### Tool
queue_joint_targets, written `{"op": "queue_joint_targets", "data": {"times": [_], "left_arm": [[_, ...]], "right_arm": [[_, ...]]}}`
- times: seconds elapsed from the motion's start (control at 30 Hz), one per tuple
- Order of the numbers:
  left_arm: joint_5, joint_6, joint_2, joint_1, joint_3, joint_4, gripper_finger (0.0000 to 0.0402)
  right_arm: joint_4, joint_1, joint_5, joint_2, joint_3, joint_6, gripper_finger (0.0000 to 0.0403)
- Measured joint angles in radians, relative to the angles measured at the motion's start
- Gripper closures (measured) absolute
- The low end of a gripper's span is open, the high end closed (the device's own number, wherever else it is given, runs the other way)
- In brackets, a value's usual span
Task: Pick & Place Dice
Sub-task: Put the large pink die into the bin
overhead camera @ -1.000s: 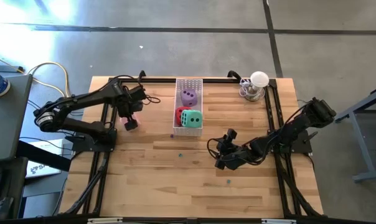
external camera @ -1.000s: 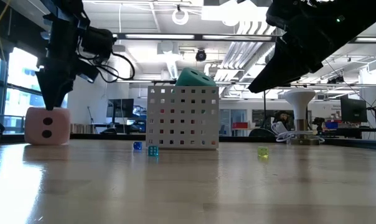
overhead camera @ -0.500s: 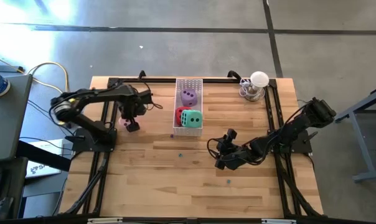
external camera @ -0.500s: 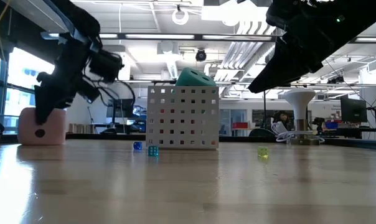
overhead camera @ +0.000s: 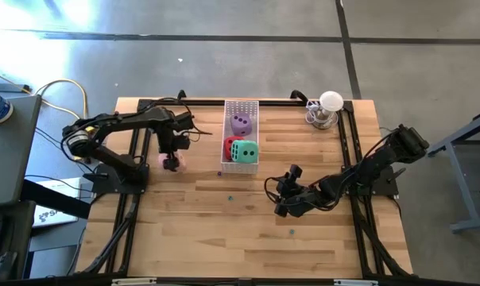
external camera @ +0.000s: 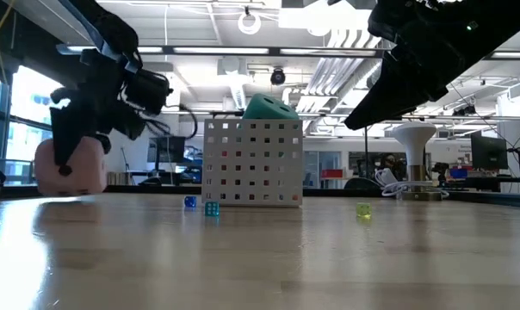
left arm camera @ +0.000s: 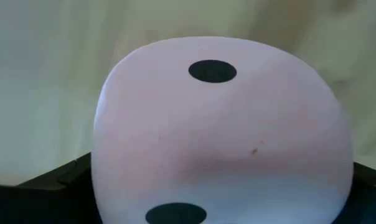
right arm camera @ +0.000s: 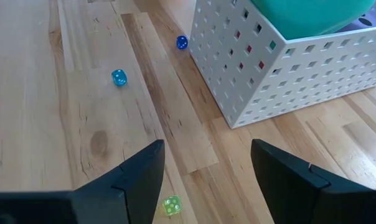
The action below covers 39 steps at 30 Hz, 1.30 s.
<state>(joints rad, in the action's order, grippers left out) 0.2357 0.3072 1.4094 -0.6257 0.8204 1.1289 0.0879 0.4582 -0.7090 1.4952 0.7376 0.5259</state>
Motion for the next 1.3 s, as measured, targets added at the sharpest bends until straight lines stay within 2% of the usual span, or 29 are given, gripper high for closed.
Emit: {"op": "queue_joint_targets", "data": {"times": [0.07, 0.23, 0.3, 0.37, 0.43, 0.67, 0.8, 1.0, 1.17, 1.3], "left_arm": [[0.07, 0.036, -0.025, -0.006, 0.003, -0.014, 0.0021], [0.088, 0.048, -0.098, -0.012, 0.006, -0.042, 0.0022], [0.145, 0.067, -0.139, -0.012, 0.008, -0.08, 0.0023], [0.238, 0.082, -0.179, -0.012, 0.017, -0.148, 0.0023], [0.288, 0.078, -0.219, -0.012, 0.039, -0.229, 0.0023], [0.264, -0.008, -0.27, -0.001, 0.103, -0.67, 0.0024], [0.267, -0.051, -0.205, 0.014, 0.104, -0.925, 0.0024], [0.264, -0.151, -0.019, 0.013, 0.103, -1.204, 0.0024], [0.264, -0.198, 0.065, 0.014, 0.103, -1.349, 0.0024], [0.254, -0.259, 0.092, 0.011, 0.103, -1.395, 0.0022]], "right_arm": [[0.0, 0.0, 0.0, 0.0, 0.0, 0.0, 0.0172], [0.0, 0.0, -0.001, 0.0, 0.0, 0.0, 0.0172], [0.0, 0.0, -0.001, 0.0, 0.0, 0.0, 0.0172], [0.0, 0.0, -0.001, 0.0, 0.0, 0.0, 0.0172], [-0.001, 0.0, -0.002, 0.0, 0.0, 0.0, 0.0172], [-0.003, 0.0, -0.017, 0.0, 0.0, -0.008, 0.0172], [-0.003, 0.0, -0.017, 0.0, 0.0, -0.008, 0.0172], [-0.008, -0.002, -0.017, 0.0, 0.0, -0.008, 0.0172], [-0.011, -0.002, -0.017, 0.0, 0.0, -0.008, 0.0172], [-0.01, -0.002, -0.017, 0.0, 0.0, -0.01, 0.0172]]}}
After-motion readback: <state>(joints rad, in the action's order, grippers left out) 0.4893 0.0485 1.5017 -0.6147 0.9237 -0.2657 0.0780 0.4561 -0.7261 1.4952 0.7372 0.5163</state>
